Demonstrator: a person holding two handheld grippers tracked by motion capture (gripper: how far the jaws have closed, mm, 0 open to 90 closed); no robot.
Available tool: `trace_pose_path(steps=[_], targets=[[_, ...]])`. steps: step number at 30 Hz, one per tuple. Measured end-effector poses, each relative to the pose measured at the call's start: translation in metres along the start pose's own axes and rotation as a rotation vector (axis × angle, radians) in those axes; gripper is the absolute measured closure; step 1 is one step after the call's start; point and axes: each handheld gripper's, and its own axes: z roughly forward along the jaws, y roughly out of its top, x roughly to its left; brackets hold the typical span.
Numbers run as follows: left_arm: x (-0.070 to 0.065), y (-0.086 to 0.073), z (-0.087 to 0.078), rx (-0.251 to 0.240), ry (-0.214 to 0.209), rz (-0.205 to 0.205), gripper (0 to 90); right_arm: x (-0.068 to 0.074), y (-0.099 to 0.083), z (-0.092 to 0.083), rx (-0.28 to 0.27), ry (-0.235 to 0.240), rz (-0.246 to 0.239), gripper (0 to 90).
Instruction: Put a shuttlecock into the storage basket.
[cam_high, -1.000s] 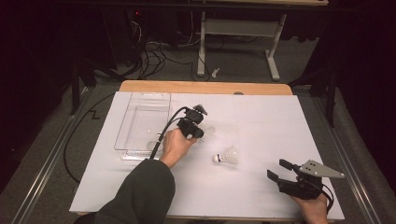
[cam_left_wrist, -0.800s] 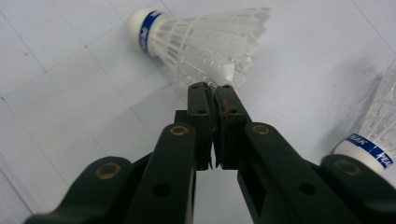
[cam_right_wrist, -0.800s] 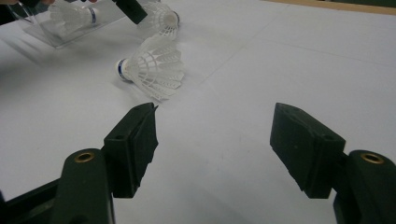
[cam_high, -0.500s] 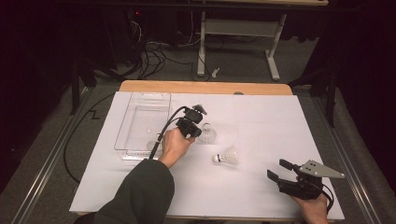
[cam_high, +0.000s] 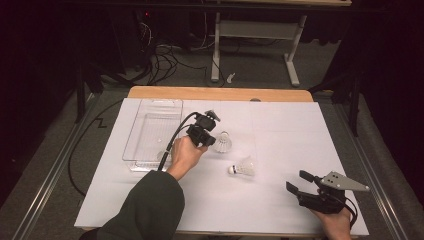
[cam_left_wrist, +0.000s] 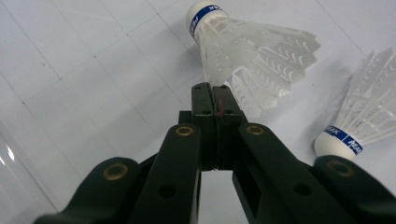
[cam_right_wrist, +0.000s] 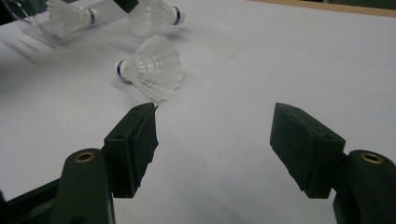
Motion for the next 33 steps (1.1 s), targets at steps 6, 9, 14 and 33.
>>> trace_pose_path(steps=[6,9,14,33], targets=[[0.002,-0.002,-0.008,-0.008,-0.005,0.001,90.0,0.000,0.000,-0.001,-0.002,-0.002,0.001,32.2],[0.003,-0.003,-0.012,-0.012,-0.011,0.003,90.0,0.000,0.000,0.000,-0.002,-0.001,0.001,32.2],[0.004,-0.005,-0.016,-0.017,-0.027,0.004,90.0,0.000,0.000,0.000,-0.002,-0.002,0.001,32.2],[0.013,-0.020,-0.039,-0.042,-0.064,-0.002,90.0,0.000,0.000,0.000,0.000,-0.001,-0.003,32.3]])
